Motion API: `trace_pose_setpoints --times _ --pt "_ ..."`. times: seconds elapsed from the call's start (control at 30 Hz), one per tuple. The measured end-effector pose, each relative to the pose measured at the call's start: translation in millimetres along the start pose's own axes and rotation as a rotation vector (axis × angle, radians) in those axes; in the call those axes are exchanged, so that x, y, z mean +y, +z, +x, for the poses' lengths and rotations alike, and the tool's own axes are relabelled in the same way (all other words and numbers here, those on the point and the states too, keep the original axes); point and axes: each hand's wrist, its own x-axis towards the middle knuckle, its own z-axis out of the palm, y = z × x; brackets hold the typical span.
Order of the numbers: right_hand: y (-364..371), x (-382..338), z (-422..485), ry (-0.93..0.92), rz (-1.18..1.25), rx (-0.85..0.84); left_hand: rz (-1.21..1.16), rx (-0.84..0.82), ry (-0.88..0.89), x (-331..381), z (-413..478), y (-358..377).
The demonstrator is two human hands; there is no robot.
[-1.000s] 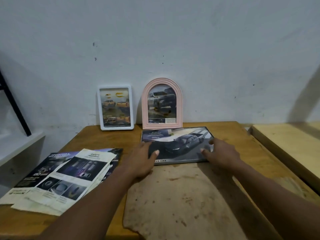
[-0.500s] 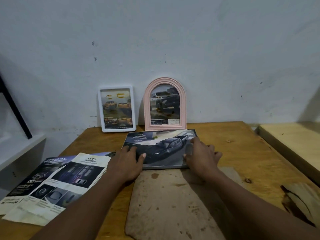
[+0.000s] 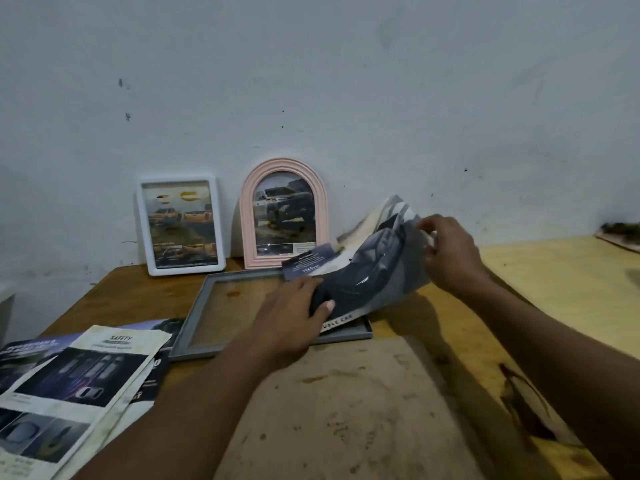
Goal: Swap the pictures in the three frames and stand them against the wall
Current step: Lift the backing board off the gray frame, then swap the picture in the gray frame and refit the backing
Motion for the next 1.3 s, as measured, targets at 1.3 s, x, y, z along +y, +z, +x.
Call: trace_pose_setpoints --times 1.3 --pt "168.7 -219.5 -74.1 -0.441 0.026 -0.744 0.114 0.106 -0.421 -143.1 -123.2 -93.0"
